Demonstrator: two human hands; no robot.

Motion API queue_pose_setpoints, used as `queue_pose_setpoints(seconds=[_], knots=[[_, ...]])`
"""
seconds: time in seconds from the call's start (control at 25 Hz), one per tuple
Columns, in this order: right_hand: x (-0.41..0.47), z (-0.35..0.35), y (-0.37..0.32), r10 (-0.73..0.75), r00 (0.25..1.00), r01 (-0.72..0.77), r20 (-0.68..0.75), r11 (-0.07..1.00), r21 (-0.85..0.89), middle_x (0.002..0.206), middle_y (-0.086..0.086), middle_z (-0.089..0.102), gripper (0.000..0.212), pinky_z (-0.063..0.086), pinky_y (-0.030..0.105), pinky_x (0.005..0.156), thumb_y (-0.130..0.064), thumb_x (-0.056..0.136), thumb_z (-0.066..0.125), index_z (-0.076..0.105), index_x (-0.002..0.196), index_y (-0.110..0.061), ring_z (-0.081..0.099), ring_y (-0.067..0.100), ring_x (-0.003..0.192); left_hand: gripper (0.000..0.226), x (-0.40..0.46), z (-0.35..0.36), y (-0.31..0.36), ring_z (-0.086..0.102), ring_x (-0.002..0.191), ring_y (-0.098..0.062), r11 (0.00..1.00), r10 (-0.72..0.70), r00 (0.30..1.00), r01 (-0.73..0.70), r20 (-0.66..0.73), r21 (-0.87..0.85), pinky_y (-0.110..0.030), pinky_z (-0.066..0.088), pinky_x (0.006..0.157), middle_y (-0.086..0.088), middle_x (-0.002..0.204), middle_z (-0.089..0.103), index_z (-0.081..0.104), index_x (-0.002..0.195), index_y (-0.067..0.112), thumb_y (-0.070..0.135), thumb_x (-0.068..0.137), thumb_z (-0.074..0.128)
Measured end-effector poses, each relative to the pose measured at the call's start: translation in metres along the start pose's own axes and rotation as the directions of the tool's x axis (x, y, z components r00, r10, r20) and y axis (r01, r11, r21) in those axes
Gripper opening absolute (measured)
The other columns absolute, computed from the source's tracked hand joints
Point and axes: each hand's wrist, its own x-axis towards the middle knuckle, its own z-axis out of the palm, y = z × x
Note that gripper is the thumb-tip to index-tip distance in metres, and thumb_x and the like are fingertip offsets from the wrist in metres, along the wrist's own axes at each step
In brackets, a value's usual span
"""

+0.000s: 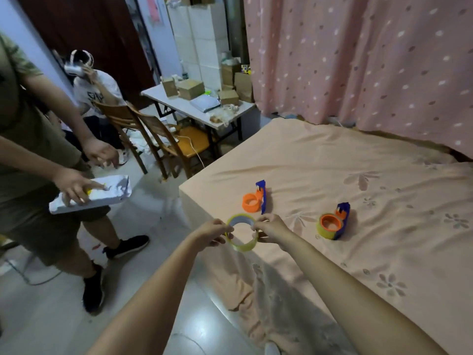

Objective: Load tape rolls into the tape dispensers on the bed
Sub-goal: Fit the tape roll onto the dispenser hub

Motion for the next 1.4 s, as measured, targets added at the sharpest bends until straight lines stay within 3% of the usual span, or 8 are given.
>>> queue_pose_setpoints(seconds=[0.2,0.36,0.64,0.84,1.0,1.24,1.4], knots=[[0.077,0.006,-0.042,0.002,0.999,-0.003,0.05,1.0,0.007,0.085,0.01,0.058,0.018,0.058,0.033,0.067,-0.006,0.076,0.069,0.056,0.087,-0.012,0.061,0.027,0.077,0.012,0.05,-0.039,0.035,0.052,0.058,-0.014,0.998,-0.031,0.996,0.027,-0.086,-0.049,-0.022,0.036,0.054,-0.003,0.089,0.071,0.054,0.087,0.015,0.026,0.085,0.061],[0.123,0.002,-0.058,0.023,0.998,-0.024,0.06,0.999,0.023,0.086,0.013,0.061,0.018,0.059,0.038,0.077,-0.006,0.075,0.068,0.057,0.086,-0.012,0.06,0.028,0.077,0.011,0.086,-0.054,0.056,0.053,0.057,-0.014,0.998,-0.041,0.992,0.037,-0.12,-0.041,-0.021,0.036,0.054,-0.005,0.09,0.072,0.054,0.084,0.017,0.025,0.084,0.061],[0.178,-0.006,-0.078,0.068,0.997,-0.071,0.045,0.995,0.067,0.084,0.012,0.063,0.017,0.058,0.038,0.076,-0.006,0.073,0.069,0.059,0.084,-0.013,0.063,0.028,0.076,0.013,0.149,-0.077,0.083,0.055,0.06,-0.016,0.997,-0.082,0.994,0.082,-0.065,-0.012,-0.023,0.037,0.055,-0.005,0.09,0.074,0.055,0.087,0.015,0.025,0.083,0.062],[0.226,-0.022,-0.087,0.099,0.987,-0.086,-0.123,0.991,0.107,0.076,0.01,0.062,0.02,0.056,0.037,0.065,-0.014,0.057,0.071,0.062,0.074,-0.016,0.062,0.027,0.071,0.009,0.219,-0.088,0.119,0.054,0.064,-0.017,0.997,-0.03,0.996,0.024,0.083,0.07,-0.025,0.038,0.06,-0.005,0.09,0.071,0.054,0.084,0.015,0.022,0.085,0.06],[0.247,-0.025,-0.098,0.159,0.953,-0.124,-0.258,0.982,0.145,0.063,0.004,0.053,0.014,0.047,0.025,0.05,-0.007,0.07,0.069,0.059,0.074,-0.016,0.05,0.017,0.054,0.011,0.276,-0.099,0.138,0.055,0.064,-0.017,0.989,-0.011,0.974,-0.023,0.225,0.144,-0.025,0.039,0.061,-0.004,0.09,0.072,0.054,0.086,0.016,0.024,0.083,0.062],[0.262,0.008,-0.082,0.258,0.822,-0.183,-0.507,0.964,0.194,0.063,0.0,0.058,0.011,0.048,0.031,0.059,-0.012,0.074,0.066,0.06,0.07,-0.02,0.052,0.016,0.056,0.009,0.331,-0.108,0.139,0.055,0.062,-0.016,0.965,-0.038,0.898,-0.082,0.439,0.251,-0.025,0.041,0.061,-0.004,0.088,0.069,0.053,0.085,0.015,0.021,0.085,0.06],[0.245,0.022,-0.059,0.315,0.741,-0.253,-0.592,0.949,0.188,0.065,-0.009,0.056,0.012,0.051,0.037,0.067,-0.014,0.076,0.064,0.058,0.068,-0.021,0.056,0.015,0.061,0.01,0.342,-0.086,0.115,0.054,0.057,-0.017,0.951,-0.067,0.86,-0.098,0.505,0.293,-0.024,0.046,0.058,-0.007,0.084,0.069,0.054,0.084,0.012,0.018,0.085,0.061]])
